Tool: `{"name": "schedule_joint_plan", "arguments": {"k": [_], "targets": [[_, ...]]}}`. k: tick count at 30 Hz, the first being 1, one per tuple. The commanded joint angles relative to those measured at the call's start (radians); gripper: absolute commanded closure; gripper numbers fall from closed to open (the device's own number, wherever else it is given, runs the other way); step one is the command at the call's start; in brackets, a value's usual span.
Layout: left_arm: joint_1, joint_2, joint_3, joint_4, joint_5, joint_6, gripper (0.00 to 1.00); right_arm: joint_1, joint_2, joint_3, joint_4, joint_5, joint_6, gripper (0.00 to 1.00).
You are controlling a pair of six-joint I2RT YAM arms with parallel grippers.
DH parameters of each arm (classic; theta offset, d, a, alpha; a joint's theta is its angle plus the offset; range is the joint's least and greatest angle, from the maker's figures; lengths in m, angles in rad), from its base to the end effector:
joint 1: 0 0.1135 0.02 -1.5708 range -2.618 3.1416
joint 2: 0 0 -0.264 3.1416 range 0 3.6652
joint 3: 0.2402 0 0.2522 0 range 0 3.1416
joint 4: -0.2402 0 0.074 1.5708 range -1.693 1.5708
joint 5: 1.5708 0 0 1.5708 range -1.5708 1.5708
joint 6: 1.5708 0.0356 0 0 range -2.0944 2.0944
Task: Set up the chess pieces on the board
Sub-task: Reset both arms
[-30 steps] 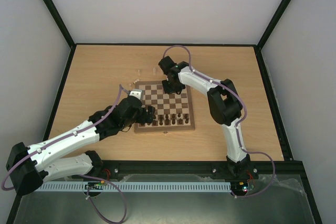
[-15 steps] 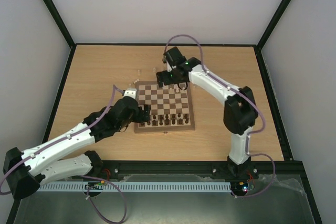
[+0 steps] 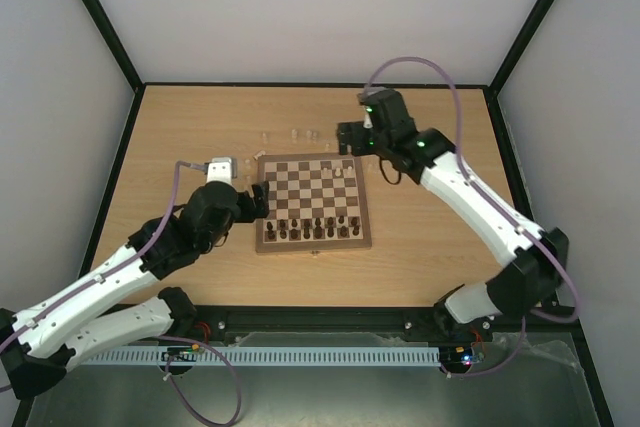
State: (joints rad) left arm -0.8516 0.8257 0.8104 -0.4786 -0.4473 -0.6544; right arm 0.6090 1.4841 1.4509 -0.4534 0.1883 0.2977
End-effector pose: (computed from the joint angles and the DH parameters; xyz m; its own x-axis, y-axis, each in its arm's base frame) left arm 0.1303 -0.1255 0.3135 -0.5080 -0.2530 -0.8234 0.1490 0.9157 -0.3732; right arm 0.2829 0.1892 0.3774 -0.4917 0.0084 -0.8707 -0.2950 0.9392 0.1756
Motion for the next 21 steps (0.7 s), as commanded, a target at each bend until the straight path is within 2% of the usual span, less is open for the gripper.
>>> {"name": "schedule_joint_plan", "arguments": {"k": [1,6,10,13,16,18,21], "targets": [[0.010,-0.023,-0.008,0.102,-0.097,0.034,0.01,-0.112,-0.157,-0.189,0.121,0.095,0.038,0.01],[0.027,-0.002,-0.027,0.240,-0.217,0.099,0.01,-0.223,-0.313,-0.455,0.334,0.173,0.023,0.01],[0.098,0.010,-0.132,0.439,-0.336,0.141,0.01,-0.363,-0.362,-0.649,0.529,0.133,0.069,0.01],[0.214,0.031,-0.226,0.616,-0.259,0.222,0.01,-0.444,-0.354,-0.748,0.638,0.144,0.096,0.01],[0.386,0.065,-0.311,0.782,-0.108,0.250,0.01,-0.461,-0.343,-0.853,0.804,0.190,0.091,0.01],[0.448,0.094,-0.386,0.912,-0.051,0.298,0.01,-0.462,-0.325,-0.915,0.896,0.226,0.076,0.01],[0.505,0.172,-0.442,1.051,-0.043,0.361,0.01,-0.462,-0.272,-0.962,0.999,0.288,0.050,0.01]]}}
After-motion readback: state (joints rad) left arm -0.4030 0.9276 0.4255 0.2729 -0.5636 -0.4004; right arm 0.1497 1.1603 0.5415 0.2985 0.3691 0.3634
